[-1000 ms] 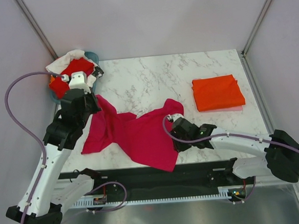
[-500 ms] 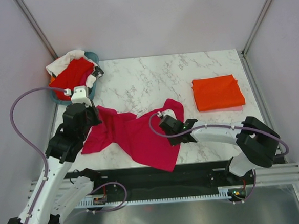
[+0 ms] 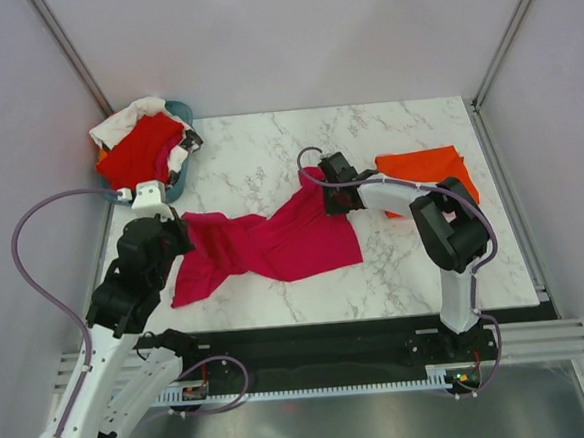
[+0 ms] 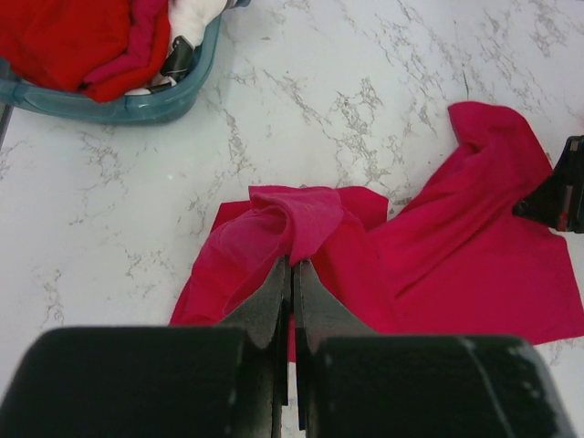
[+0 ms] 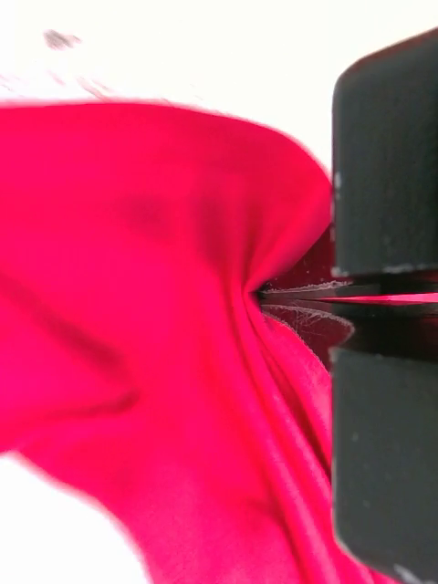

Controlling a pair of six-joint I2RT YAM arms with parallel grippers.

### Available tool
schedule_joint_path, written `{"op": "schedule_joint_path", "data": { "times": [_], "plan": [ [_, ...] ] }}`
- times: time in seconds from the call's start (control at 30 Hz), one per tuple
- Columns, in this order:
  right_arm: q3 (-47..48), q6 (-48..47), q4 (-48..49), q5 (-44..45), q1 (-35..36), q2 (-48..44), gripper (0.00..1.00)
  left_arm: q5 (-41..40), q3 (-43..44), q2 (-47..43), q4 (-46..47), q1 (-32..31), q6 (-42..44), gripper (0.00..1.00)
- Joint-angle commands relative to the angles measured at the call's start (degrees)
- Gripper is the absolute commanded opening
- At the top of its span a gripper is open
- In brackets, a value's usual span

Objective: Fold and stack the t-shirts
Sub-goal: Flatten the tshirt out

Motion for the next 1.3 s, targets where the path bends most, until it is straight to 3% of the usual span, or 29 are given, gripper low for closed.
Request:
{"op": "schedule_joint_path", "data": {
  "times": [0.0, 0.17, 0.33, 0.47, 0.7, 1.1, 1.27],
  "plan": [
    [1.71, -2.06, -4.30, -2.20, -0.25, 1.69, 0.04, -0.51, -0.71, -0.79, 3.18, 0.40, -0.97, 0.02],
    [-6.53, -2.50, -3.95, 0.96, 0.18, -9.45, 0.25, 0.01, -1.50, -0.96, 3.27, 0.40, -1.32, 0.02],
    [-18.29, -2.59, -3.95, 2.99, 0.19, -19.14, 0.25, -0.16, -1.76, -1.40, 3.71, 0.49, -1.41, 0.02],
    [-25.61, -1.18, -3.34, 2.82, 0.19, -26.08, 0.42, -0.34, -1.76, -1.32, 3.80, 0.49, -1.41, 0.02],
    [-33.70, 2.15, -2.28, -2.11, 0.89, -32.24, 0.54, -0.07, -1.76, -1.31, 3.88, 0.49, -1.41, 0.02],
    [-34.94, 5.76, -3.86, -2.02, 7.65, -33.39, 0.51, 0.01, -1.85, -1.49, 3.97, 0.49, -1.41, 0.02],
    [-33.89, 7.34, -7.20, 2.02, 10.38, -32.43, 0.48, 0.10, -1.85, -1.58, 3.89, 0.49, -1.41, 0.02]
  ]
}}
